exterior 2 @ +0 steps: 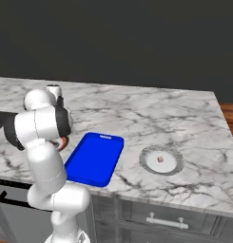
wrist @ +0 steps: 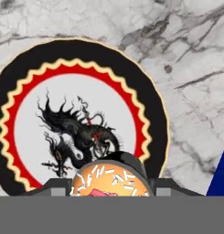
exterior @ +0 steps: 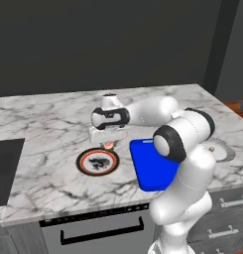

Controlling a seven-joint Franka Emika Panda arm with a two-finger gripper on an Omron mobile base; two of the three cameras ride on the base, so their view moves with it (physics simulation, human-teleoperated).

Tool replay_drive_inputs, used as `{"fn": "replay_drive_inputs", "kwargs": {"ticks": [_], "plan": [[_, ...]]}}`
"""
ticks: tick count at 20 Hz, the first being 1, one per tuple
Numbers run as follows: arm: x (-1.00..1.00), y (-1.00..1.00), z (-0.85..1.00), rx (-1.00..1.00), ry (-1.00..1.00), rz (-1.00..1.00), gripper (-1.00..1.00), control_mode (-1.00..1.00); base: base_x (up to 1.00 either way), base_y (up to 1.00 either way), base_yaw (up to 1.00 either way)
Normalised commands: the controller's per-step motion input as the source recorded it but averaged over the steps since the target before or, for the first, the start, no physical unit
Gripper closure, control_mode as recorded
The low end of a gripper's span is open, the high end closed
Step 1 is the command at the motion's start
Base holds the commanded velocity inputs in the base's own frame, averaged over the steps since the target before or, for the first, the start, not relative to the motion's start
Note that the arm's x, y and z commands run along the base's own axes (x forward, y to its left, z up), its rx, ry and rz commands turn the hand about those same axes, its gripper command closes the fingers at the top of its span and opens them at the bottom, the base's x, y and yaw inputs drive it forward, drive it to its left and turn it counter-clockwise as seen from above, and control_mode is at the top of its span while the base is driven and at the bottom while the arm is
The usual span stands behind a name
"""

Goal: Move the dessert items from the plates to the tray.

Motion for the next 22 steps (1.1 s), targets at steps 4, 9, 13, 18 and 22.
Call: {"fn": "replay_drive_inputs", "kwargs": {"ticks": [4, 9, 13, 18, 22], "plan": [[0.0, -0.87, 0.31, 0.01, 0.0, 0.0, 1.0, -1.0, 0.0, 0.0, 0.0], [0.1, -0.99, 0.0, 0.0, 0.0, 0.0, 1.0, -1.0, 0.0, 0.0, 0.0], [0.2, -0.92, 0.0, 0.0, 0.0, 0.0, 1.0, -1.0, 0.0, 0.0, 0.0], [0.05, -0.69, 0.0, 0.0, 0.0, 0.0, 1.0, -1.0, 0.0, 0.0, 0.0], [0.07, -0.43, -0.17, 0.0, 0.0, 0.0, 1.0, -1.0, 0.0, 0.0, 0.0]]}}
